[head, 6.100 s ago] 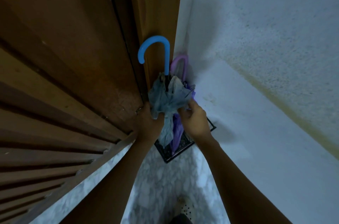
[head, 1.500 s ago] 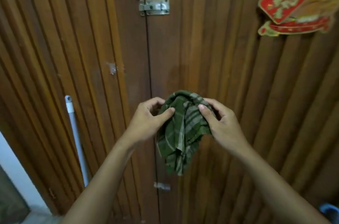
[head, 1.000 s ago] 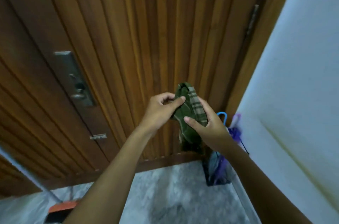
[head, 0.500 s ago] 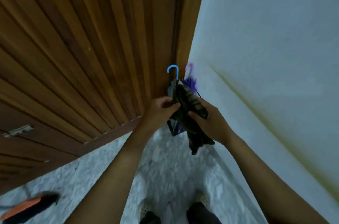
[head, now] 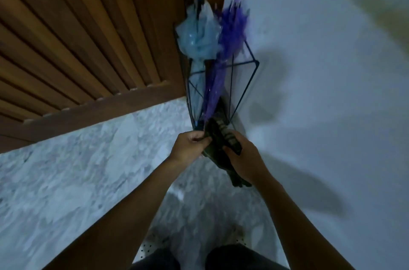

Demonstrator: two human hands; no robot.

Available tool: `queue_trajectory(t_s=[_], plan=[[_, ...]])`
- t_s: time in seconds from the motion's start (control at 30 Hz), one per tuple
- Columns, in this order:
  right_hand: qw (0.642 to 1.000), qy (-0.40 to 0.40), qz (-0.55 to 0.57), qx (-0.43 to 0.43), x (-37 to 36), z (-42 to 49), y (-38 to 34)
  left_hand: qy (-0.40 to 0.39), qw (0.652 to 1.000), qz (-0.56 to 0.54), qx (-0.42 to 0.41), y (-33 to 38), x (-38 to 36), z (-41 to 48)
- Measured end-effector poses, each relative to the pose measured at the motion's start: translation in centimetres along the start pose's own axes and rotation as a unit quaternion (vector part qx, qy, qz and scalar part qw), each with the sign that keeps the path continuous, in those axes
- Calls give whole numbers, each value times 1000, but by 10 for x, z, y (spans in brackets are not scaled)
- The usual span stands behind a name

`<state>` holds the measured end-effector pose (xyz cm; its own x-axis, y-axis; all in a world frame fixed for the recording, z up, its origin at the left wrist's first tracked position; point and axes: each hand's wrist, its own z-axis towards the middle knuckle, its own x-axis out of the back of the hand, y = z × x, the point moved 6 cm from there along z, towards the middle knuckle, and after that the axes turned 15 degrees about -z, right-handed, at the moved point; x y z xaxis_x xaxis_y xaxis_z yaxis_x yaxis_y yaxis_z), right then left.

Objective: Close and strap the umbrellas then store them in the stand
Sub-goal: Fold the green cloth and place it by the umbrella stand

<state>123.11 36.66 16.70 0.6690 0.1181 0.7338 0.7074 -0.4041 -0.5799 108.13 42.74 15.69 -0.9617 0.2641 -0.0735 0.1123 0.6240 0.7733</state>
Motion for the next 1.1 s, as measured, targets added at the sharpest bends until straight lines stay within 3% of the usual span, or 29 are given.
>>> queue_trajectory(t_s=[0.1,0.23,0.3,0.37,0.43,0.6,0.8,0.9,1.1], plan=[[1000,-2,-9,-13,-80,44,65,-19,999,6,49,-87,5,74],[1000,23,6,-20,-168,96,132,-19,998,37,43,-180,24,165],[999,40,12,-18,-199,117,165,-1,981,193,19,-221,42,212],[997,79,-6,-5,-216,133,194,46,922,384,1,-250,62,246],[989,139,-51,2,-219,147,216,82,893,442,-25,-269,79,270],[956,250,-152,-11,-187,193,236,80,867,490,-36,-290,104,305],[932,205,-297,-5,-202,237,257,77,859,506,-31,-299,108,314],[942,184,-279,9,-238,240,284,71,858,508,-31,-300,109,317],[932,282,-227,5,-294,226,262,59,862,503,-29,-300,107,321]])
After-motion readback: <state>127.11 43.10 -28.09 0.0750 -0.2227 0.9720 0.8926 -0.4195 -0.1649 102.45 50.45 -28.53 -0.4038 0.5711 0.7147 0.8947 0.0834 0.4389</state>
